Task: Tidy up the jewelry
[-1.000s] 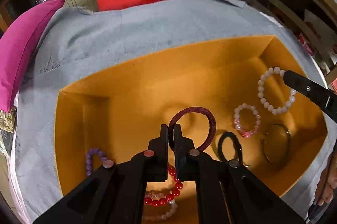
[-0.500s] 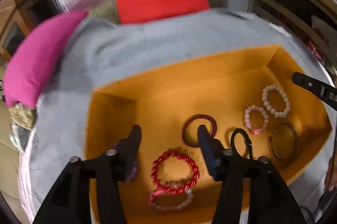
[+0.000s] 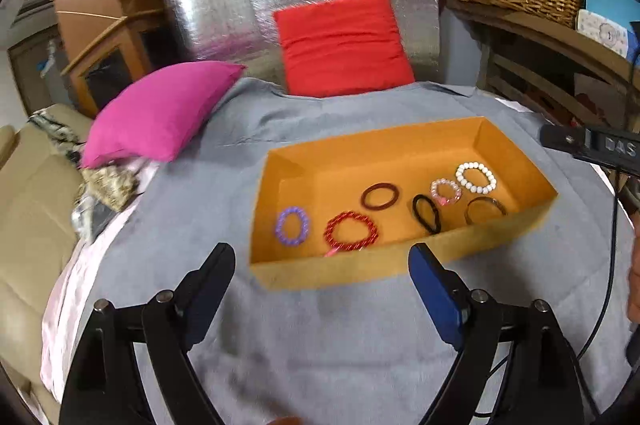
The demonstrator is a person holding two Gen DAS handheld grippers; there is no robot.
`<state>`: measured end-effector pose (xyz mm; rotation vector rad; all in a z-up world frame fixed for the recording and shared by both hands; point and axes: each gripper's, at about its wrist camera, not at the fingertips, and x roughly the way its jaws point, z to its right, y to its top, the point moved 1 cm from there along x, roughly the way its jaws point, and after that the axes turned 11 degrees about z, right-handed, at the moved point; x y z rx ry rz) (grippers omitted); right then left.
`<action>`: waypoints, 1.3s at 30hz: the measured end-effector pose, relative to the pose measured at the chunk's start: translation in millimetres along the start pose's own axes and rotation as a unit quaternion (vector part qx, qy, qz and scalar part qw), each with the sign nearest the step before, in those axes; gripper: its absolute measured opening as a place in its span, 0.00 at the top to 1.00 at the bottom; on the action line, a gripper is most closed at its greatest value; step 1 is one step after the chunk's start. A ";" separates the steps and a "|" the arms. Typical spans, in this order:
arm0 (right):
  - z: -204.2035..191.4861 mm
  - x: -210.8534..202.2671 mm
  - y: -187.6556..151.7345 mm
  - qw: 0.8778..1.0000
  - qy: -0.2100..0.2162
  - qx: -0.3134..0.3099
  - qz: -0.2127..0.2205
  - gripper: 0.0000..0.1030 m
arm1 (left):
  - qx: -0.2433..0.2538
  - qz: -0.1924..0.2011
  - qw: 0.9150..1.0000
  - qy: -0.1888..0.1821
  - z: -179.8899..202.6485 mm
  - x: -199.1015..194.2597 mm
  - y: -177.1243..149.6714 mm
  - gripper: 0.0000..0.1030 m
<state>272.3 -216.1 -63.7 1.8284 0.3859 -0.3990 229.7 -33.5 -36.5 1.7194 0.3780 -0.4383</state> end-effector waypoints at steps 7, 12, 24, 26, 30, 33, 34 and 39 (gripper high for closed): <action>-10.3 -67.5 -46.3 1.000 0.000 -0.001 0.020 0.35 | -0.029 0.025 0.999 0.012 -31.2 -34.2 -7.5 0.13; -26.4 -89.4 -74.9 1.000 -0.002 -0.014 0.015 0.35 | -0.043 0.036 0.998 0.030 -52.4 -39.8 -9.6 0.11; -79.8 -91.6 -30.2 0.998 -0.032 -0.052 -0.007 0.35 | -0.057 0.057 0.996 0.029 -64.7 -50.0 8.3 0.11; -88.5 -93.6 -24.5 0.998 -0.034 -0.060 -0.002 0.34 | -0.061 0.063 0.996 0.031 -67.0 -54.2 12.7 0.11; -95.7 -94.5 -26.6 0.997 -0.028 -0.071 -0.001 0.34 | -0.067 0.071 0.995 0.037 -69.3 -60.3 17.0 0.11; -91.0 -93.9 -28.1 0.998 -0.028 -0.065 0.002 0.34 | -0.067 0.077 0.994 0.041 -67.4 -63.9 18.5 0.11; -88.5 -93.5 -28.4 0.998 -0.028 -0.062 0.003 0.34 | -0.064 0.078 0.994 0.042 -65.7 -64.6 18.9 0.11; -81.3 -90.6 -30.0 0.997 -0.034 -0.063 -0.002 0.34 | -0.056 0.077 0.995 0.041 -59.7 -65.0 20.6 0.11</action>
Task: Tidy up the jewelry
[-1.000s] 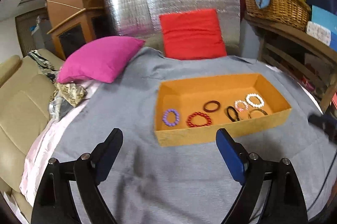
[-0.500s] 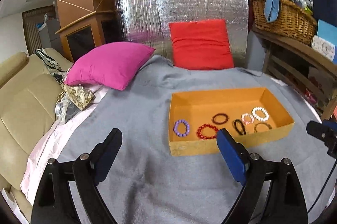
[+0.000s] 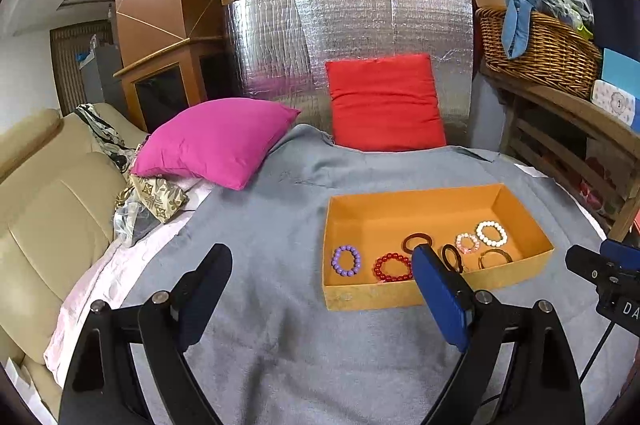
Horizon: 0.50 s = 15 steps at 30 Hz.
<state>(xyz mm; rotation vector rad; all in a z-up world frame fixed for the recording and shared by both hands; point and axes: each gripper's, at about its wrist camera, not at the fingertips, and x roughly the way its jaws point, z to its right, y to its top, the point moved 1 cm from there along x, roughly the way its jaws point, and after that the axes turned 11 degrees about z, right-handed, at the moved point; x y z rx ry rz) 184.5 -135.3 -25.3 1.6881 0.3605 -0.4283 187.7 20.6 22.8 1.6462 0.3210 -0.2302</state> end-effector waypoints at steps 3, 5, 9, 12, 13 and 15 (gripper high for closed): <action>2.9 0.7 -0.7 1.000 -0.002 -0.001 -0.003 0.34 | -0.003 -0.003 1.000 0.002 0.3 1.5 0.0 0.11; 4.6 -0.3 -0.5 1.000 -0.003 -0.001 -0.004 0.34 | -0.003 -0.003 1.000 0.003 0.6 2.1 0.2 0.11; 4.9 -2.7 -0.4 1.000 -0.006 -0.005 -0.001 0.34 | 0.003 -0.001 1.000 0.007 2.3 1.3 0.5 0.11; 4.2 -1.6 -1.0 1.000 -0.005 -0.007 -0.002 0.34 | 0.002 0.001 1.000 0.005 2.7 -0.4 1.2 0.11; 4.0 -0.8 -0.9 1.000 -0.005 -0.008 -0.003 0.34 | 0.003 0.002 1.000 0.006 3.0 -0.8 1.7 0.11; 3.3 0.4 -1.4 1.000 -0.005 -0.009 -0.005 0.34 | 0.004 0.003 1.000 0.006 3.2 -2.3 2.0 0.11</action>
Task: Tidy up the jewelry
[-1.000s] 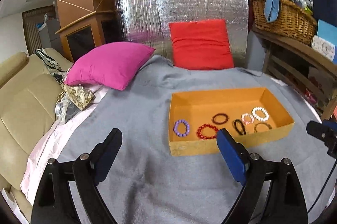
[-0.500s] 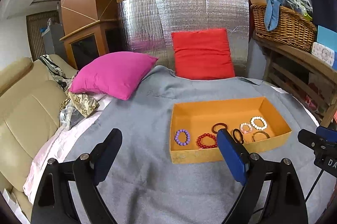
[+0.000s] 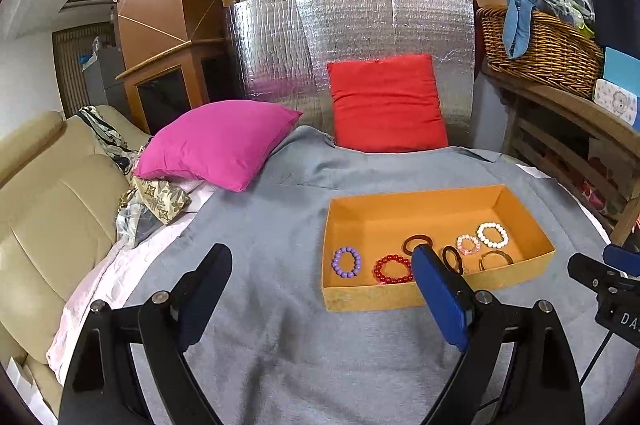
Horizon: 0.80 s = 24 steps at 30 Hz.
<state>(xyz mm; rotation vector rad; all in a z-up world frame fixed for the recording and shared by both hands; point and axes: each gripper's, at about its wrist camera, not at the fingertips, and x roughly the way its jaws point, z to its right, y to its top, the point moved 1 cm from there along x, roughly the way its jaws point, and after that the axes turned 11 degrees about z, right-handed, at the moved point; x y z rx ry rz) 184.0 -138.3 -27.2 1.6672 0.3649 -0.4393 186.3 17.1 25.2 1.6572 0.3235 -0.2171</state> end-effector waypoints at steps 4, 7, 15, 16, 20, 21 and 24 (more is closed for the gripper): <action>-1.7 0.7 0.2 1.000 -0.003 -0.004 0.002 0.34 | 0.000 0.002 1.000 -0.001 -1.9 -1.1 1.0 0.11; -3.4 1.3 -0.2 1.000 -0.002 -0.003 0.002 0.34 | 0.002 0.005 1.000 0.001 -3.3 -2.9 2.0 0.11; -7.8 3.3 -0.2 1.000 -0.001 -0.006 0.003 0.34 | 0.003 0.011 1.000 0.001 -7.5 -7.4 4.4 0.11; -8.1 3.2 -0.4 1.000 -0.001 -0.006 0.002 0.34 | 0.003 0.011 1.000 0.001 -7.2 -7.5 4.5 0.11; -13.3 4.5 -0.2 1.000 0.001 -0.007 0.002 0.34 | 0.003 0.014 1.000 0.003 -10.4 -9.2 5.1 0.11; -14.4 4.9 0.0 1.000 0.002 -0.007 0.002 0.34 | 0.002 0.015 1.000 0.003 -11.2 -9.7 5.2 0.11; -17.3 6.0 -0.4 1.000 0.003 -0.008 0.002 0.34 | 0.000 0.016 1.000 0.004 -14.0 -10.6 5.6 0.11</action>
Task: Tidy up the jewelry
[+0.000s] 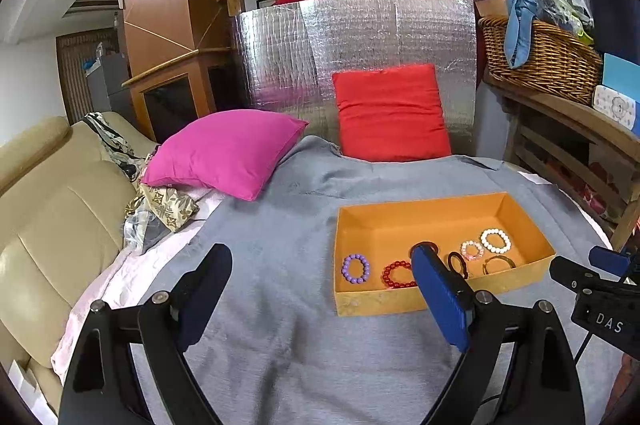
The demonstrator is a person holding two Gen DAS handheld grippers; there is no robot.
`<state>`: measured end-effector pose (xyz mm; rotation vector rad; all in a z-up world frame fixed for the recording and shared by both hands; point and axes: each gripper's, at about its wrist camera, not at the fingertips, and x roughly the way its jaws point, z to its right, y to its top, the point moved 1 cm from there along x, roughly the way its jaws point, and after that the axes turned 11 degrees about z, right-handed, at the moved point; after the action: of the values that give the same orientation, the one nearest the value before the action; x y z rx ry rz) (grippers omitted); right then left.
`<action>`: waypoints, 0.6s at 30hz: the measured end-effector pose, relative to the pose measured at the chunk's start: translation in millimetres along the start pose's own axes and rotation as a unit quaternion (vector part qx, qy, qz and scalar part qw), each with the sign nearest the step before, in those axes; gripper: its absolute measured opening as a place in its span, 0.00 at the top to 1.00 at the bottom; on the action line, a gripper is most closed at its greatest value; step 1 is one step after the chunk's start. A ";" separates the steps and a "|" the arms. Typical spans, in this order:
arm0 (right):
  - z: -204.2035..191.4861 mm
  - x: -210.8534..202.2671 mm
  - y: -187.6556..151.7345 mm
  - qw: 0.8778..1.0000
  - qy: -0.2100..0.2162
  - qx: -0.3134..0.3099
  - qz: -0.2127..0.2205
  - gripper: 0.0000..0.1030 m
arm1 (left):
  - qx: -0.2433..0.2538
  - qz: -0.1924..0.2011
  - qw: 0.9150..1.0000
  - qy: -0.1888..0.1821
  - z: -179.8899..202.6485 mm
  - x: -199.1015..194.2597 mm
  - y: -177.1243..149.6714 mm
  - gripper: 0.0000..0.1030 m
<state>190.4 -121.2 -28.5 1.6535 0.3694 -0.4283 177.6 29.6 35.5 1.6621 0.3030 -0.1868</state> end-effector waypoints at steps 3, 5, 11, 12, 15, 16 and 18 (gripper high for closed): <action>-1.9 1.1 -0.6 1.000 0.001 -0.001 -0.001 0.34 | 0.001 0.001 1.000 0.000 -1.3 -0.6 0.1 0.11; -3.4 1.8 -1.4 1.000 -0.002 -0.003 -0.002 0.34 | 0.002 0.002 1.000 -0.001 -1.5 -1.3 -0.1 0.11; -2.2 3.7 -2.5 1.000 -0.005 -0.002 -0.004 0.34 | 0.005 0.004 1.000 -0.004 -0.7 -2.5 -0.1 0.11; -1.6 3.5 -2.5 1.000 -0.005 -0.002 -0.004 0.34 | 0.005 0.004 1.000 -0.004 -0.7 -2.1 0.0 0.11; -0.9 3.7 -2.8 1.000 -0.006 -0.003 -0.005 0.34 | 0.005 0.004 1.000 -0.005 -0.6 -1.9 0.3 0.11; 0.3 4.3 -2.6 1.000 -0.007 -0.003 -0.006 0.34 | 0.005 0.004 1.000 -0.006 -0.2 -1.7 0.3 0.11; 2.7 5.0 -2.6 1.000 -0.008 -0.001 -0.007 0.34 | 0.005 0.004 1.000 -0.006 0.6 -1.6 0.3 0.11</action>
<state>193.3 -123.6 -33.4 1.6456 0.3705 -0.4508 176.2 28.8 36.1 1.6710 0.2872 -0.1928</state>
